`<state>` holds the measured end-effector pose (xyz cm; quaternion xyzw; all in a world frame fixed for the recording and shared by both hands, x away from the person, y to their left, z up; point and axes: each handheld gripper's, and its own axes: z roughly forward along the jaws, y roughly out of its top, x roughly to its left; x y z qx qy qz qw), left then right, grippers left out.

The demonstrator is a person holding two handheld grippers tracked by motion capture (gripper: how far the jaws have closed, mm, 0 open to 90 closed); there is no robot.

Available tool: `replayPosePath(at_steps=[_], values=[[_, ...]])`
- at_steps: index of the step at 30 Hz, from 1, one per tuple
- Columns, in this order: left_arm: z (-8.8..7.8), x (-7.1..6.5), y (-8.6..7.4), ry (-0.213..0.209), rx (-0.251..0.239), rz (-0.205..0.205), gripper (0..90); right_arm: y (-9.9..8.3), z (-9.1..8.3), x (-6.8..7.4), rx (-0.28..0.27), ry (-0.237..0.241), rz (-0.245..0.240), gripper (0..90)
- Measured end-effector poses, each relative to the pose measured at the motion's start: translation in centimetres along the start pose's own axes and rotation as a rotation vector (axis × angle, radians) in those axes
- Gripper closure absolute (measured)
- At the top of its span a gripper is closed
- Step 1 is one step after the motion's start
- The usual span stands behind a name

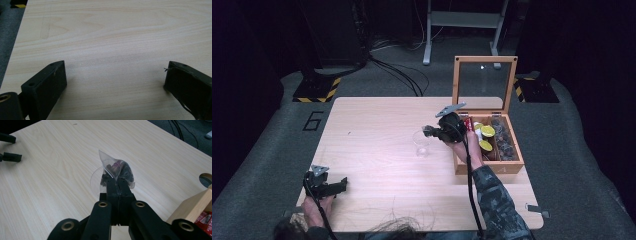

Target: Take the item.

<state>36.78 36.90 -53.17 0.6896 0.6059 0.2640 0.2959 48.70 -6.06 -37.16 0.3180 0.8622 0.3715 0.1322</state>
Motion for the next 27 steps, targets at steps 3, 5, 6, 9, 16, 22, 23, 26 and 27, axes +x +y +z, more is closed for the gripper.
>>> replayPosePath(at_steps=[3, 5, 6, 9, 16, 22, 23, 26, 27], values=[[0.0, 0.0, 0.0, 0.000, 0.000, 0.000, 3.7, 0.2, 0.5, 0.2, 0.017, 0.007, -0.008, 90.0], [0.0, 0.0, 0.0, 0.003, -0.005, -0.001, 3.8, 0.4, 1.0, 0.3, 0.026, 0.008, -0.007, 90.0], [0.0, 0.0, 0.0, 0.001, -0.002, 0.000, 3.8, 0.4, 1.2, 0.4, 0.030, 0.010, -0.015, 90.0], [0.0, -0.1, 0.0, 0.002, -0.004, -0.001, 4.2, 0.6, 2.1, 0.7, 0.052, 0.015, -0.018, 90.0], [0.0, -0.1, 0.0, 0.002, -0.003, -0.002, 4.4, 0.7, 3.9, 0.8, 0.108, 0.019, -0.031, 89.8], [0.0, -0.1, 0.0, 0.002, -0.003, -0.002, 4.5, 0.8, 4.6, 0.8, 0.124, 0.018, -0.031, 89.2], [0.0, -0.1, 0.0, 0.002, -0.003, -0.002, 4.5, 0.8, 4.7, 0.9, 0.126, 0.014, -0.022, 88.1], [0.0, -0.1, 0.0, 0.002, -0.004, -0.002, 4.5, 0.9, 4.8, 1.0, 0.126, 0.012, -0.014, 76.2], [0.0, -0.1, 0.0, 0.002, -0.004, -0.002, 4.5, 0.9, 4.7, 1.1, 0.127, 0.008, -0.012, 71.5]])
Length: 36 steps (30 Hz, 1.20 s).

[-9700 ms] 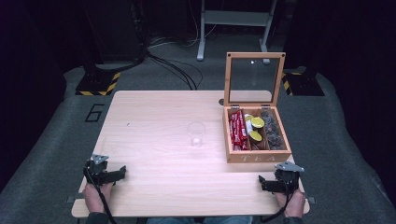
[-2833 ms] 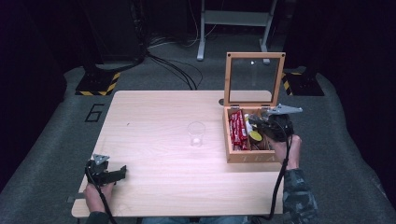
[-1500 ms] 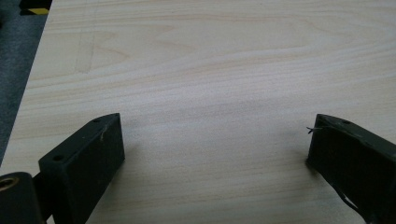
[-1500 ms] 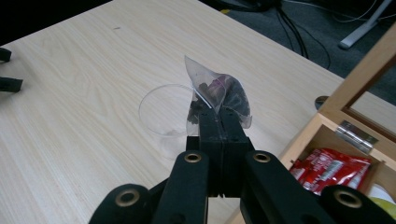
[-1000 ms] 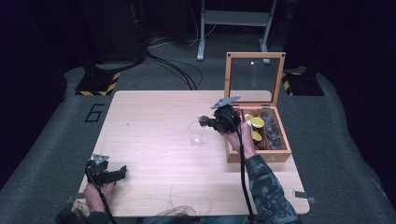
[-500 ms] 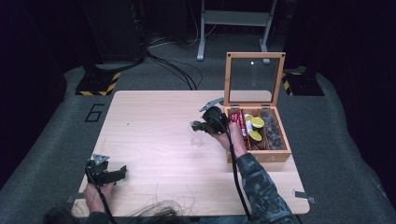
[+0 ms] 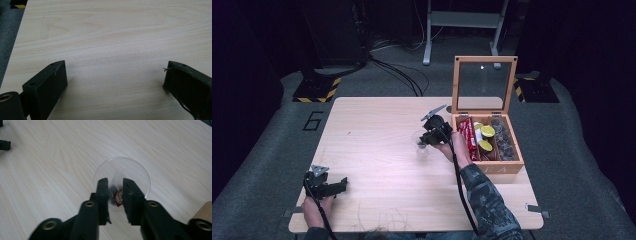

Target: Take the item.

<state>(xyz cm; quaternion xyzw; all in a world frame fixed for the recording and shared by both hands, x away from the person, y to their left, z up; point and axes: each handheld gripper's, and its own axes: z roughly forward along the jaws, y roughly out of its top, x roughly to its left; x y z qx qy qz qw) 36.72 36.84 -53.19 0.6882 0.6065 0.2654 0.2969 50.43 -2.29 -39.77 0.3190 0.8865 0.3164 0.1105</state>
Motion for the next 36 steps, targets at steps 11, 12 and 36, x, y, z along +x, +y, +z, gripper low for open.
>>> replayPosePath(at_steps=[11, 12, 36], values=[[0.0, 0.0, 0.0, 0.000, 0.000, 0.001, 4.6, -0.9, -2.3, 0.3, -0.071, 0.007, 0.037, 25.5], [0.0, 0.0, 0.0, 0.000, -0.001, 0.001, 4.7, -1.0, -2.4, 0.3, -0.066, 0.016, 0.038, 22.9], [0.0, 0.0, 0.0, -0.001, 0.000, -0.001, 4.9, -7.9, -10.1, -3.9, -0.142, -0.096, 0.179, 11.1]])
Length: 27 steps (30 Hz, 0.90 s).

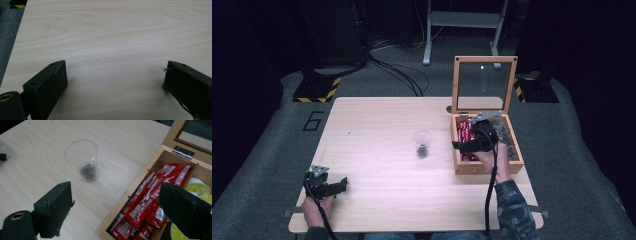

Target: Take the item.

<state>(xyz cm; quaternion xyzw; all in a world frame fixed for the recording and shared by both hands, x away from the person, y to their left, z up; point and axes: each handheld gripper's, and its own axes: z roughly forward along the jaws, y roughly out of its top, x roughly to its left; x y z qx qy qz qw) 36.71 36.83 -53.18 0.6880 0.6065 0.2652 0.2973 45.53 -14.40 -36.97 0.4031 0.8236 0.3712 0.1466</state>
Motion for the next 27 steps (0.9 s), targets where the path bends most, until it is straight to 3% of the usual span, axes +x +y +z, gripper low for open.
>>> replayPosePath(at_steps=[11, 15, 27], values=[[0.0, 0.0, 0.0, 0.000, -0.004, 0.000, 5.3, -1.9, -2.8, -2.6, -0.014, -0.074, 0.045, 12.0], [0.0, 0.0, 0.0, 0.000, -0.004, 0.000, 5.3, -2.9, -3.4, -3.6, -0.014, -0.098, 0.087, 12.2], [0.0, 0.0, 0.0, -0.001, -0.004, 0.000, 5.4, -5.8, -5.5, -5.8, -0.041, -0.174, 0.122, 12.3]])
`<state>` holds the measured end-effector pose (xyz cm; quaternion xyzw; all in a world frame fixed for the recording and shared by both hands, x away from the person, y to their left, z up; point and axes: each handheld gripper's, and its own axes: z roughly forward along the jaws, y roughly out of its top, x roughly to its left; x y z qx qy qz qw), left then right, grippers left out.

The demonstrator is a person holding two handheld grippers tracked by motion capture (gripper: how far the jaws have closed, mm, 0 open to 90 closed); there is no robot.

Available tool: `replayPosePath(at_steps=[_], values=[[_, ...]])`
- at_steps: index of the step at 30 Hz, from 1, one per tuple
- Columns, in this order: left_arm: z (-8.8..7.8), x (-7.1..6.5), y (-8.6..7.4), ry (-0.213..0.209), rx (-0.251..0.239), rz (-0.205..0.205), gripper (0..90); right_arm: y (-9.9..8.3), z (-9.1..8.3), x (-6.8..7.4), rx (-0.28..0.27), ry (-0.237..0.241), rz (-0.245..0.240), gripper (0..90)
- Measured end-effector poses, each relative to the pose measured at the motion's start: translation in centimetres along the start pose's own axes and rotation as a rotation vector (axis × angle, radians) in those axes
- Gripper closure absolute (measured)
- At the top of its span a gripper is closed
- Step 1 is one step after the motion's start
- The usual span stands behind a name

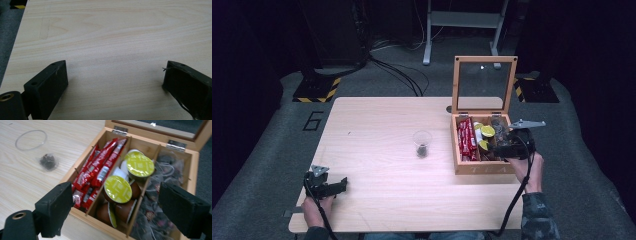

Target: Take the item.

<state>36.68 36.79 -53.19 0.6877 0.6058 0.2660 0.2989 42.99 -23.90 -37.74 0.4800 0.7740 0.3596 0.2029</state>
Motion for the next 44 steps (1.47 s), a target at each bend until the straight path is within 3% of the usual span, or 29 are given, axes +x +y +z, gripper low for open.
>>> replayPosePath(at_steps=[5, 14, 20, 26, 36, 44], values=[[0.0, 0.0, 0.0, 0.000, 0.000, 0.000, 5.4, -2.1, -1.1, -0.5, -0.013, -0.042, 0.030, 12.0], [0.0, 0.0, 0.0, 0.000, -0.001, -0.001, 5.4, -8.1, -1.8, -0.4, -0.016, -0.120, 0.084, 10.3], [0.0, 0.0, 0.0, 0.000, -0.001, 0.000, 5.5, -12.4, -0.2, -0.1, 0.021, -0.156, 0.127, 7.9], [0.0, 0.0, 0.0, 0.000, -0.001, 0.000, 5.4, -15.1, 1.3, 0.2, 0.033, -0.201, 0.156, 5.6], [0.0, 0.0, 0.0, 0.000, 0.001, 0.005, 5.5, -16.5, 3.4, 0.2, 0.072, -0.264, 0.125, 0.1], [0.1, -0.1, 0.0, 0.005, -0.011, 0.012, 5.6, -16.9, 3.8, -0.6, 0.046, -0.210, 0.154, 0.0]])
